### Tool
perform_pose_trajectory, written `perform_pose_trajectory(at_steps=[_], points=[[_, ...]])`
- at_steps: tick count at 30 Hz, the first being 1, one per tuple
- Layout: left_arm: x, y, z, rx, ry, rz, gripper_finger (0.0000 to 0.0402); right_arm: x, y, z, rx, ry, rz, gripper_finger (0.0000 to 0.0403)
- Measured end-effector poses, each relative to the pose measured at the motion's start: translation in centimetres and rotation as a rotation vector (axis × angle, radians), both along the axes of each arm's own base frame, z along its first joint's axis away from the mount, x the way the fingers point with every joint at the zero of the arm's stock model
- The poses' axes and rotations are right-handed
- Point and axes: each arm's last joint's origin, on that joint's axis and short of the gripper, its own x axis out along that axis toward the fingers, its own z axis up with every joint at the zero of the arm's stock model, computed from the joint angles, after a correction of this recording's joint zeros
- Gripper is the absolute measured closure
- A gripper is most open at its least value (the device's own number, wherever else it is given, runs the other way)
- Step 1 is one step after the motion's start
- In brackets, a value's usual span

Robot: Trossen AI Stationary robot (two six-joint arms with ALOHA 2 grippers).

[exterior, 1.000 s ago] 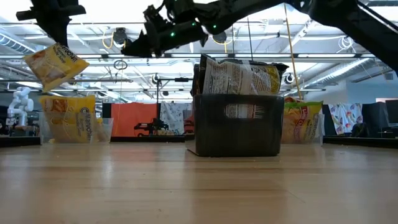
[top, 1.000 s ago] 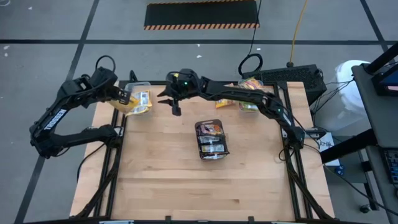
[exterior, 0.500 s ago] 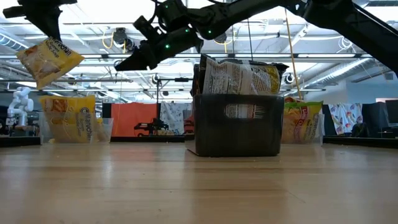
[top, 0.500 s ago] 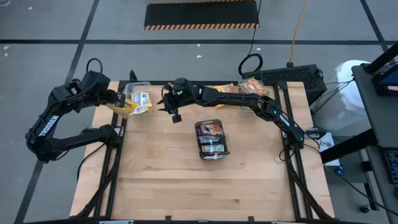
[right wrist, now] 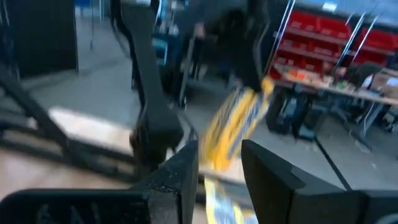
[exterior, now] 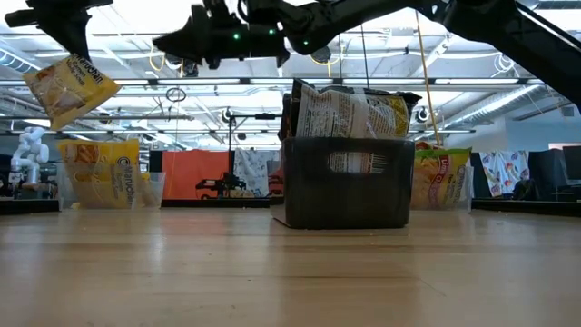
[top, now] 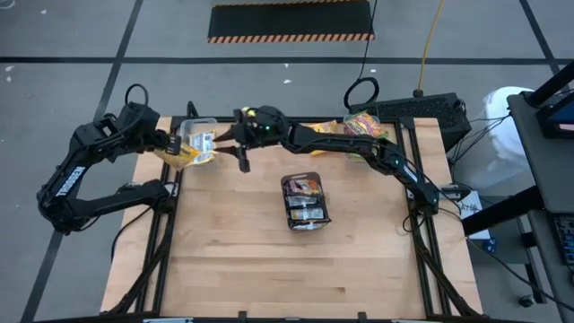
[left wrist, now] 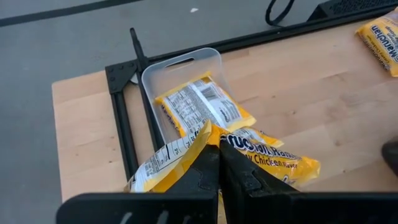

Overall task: Sort Maruchan noodles
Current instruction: Put the bottom yellow noodle pack into the left transparent bin

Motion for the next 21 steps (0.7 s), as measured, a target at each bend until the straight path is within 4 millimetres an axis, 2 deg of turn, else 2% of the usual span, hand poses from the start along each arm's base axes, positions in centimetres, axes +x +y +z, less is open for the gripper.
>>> perform_pose_trajectory(at_steps=[10,14,21], points=[[-0.2,-0.3,-0.2,-0.047,0.013,-0.027,0.0401,0.0,-0.1,0.9,-0.003,-0.094,-0.011,0.0291],[-0.2,-0.4,-0.3,-0.059,0.023,-0.029,0.0401,0.7,-0.6,-0.4,0.018,-0.141,-0.043,0.0304],[-0.2,-0.4,-0.4,-0.066,0.033,-0.057,0.0401,1.5,-1.4,-3.2,0.031,-0.125,-0.072,0.0312]])
